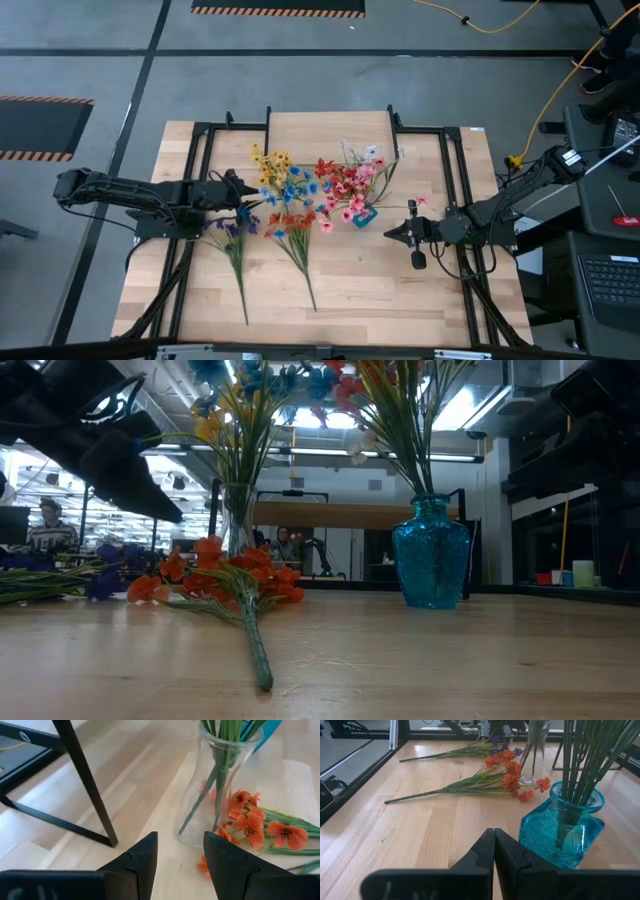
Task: Pick and place flowers into a vace then onto a shelf
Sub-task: Put the violet flowers into the transparent vase
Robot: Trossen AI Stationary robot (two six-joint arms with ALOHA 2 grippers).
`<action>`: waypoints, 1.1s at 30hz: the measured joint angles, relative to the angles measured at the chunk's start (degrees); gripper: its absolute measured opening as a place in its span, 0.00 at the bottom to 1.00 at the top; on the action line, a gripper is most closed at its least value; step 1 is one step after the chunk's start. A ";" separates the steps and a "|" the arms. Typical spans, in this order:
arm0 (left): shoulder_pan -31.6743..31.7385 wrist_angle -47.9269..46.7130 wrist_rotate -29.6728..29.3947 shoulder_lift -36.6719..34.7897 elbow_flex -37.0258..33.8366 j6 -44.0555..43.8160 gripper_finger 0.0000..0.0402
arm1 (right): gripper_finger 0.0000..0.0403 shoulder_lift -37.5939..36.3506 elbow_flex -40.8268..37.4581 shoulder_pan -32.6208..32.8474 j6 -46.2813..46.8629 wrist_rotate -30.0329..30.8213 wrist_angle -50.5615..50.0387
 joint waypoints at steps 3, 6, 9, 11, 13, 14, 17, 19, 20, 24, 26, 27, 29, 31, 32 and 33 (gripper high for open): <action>0.00 -1.07 -1.53 0.00 0.00 -0.02 0.38 | 0.04 -0.01 0.00 0.00 0.00 0.00 0.00; 0.00 -3.22 -3.15 0.00 0.00 -0.30 0.38 | 0.04 0.01 0.00 0.01 0.01 0.01 0.00; 0.00 -6.72 -5.08 0.00 0.00 -1.18 0.38 | 0.04 0.01 0.00 0.01 0.00 0.00 0.01; 0.00 -8.93 -5.73 0.00 0.00 -2.13 0.38 | 0.04 0.00 0.00 0.01 0.02 0.02 0.01; 0.00 -9.71 -5.62 0.00 0.00 -2.97 0.38 | 0.04 0.01 0.00 0.02 0.02 0.00 0.02; 0.00 -9.56 -5.05 0.00 0.00 -3.00 0.38 | 0.04 0.00 0.00 0.01 0.01 0.02 0.01; 0.00 -8.29 -3.79 0.00 0.00 -2.93 0.38 | 0.04 0.01 0.00 0.00 0.02 0.02 0.02; 0.00 -7.69 -3.79 0.00 0.00 -2.67 0.38 | 0.03 -0.01 0.00 0.00 0.02 0.02 0.02; 0.00 -7.51 -3.79 -0.04 0.00 -2.23 0.38 | 0.03 0.00 0.00 0.01 0.02 0.02 0.02; 0.00 -8.18 -3.72 -0.23 1.53 -1.88 0.38 | 0.03 0.01 0.00 0.01 0.02 0.02 0.02; 0.00 -8.19 -3.72 -0.24 2.86 -1.88 0.38 | 0.04 0.00 0.00 0.00 0.02 0.02 0.02; 0.00 -8.22 -3.72 -0.24 3.61 -1.88 0.38 | 0.04 -0.01 0.00 0.00 0.02 0.02 0.02; 0.00 -9.15 -3.70 -0.24 5.50 -1.88 0.37 | 0.04 0.01 0.00 0.02 0.02 0.02 0.02; 0.00 -12.17 -3.72 -0.24 7.60 -1.90 0.34 | 0.04 0.01 0.00 0.00 0.02 0.02 0.02; 0.00 -14.59 -3.78 -0.24 8.73 -2.35 0.33 | 0.03 0.00 0.00 0.01 0.02 0.02 0.02; 0.00 -17.29 -4.01 -0.24 9.96 -3.26 0.31 | 0.04 0.00 0.00 0.01 0.03 0.02 0.02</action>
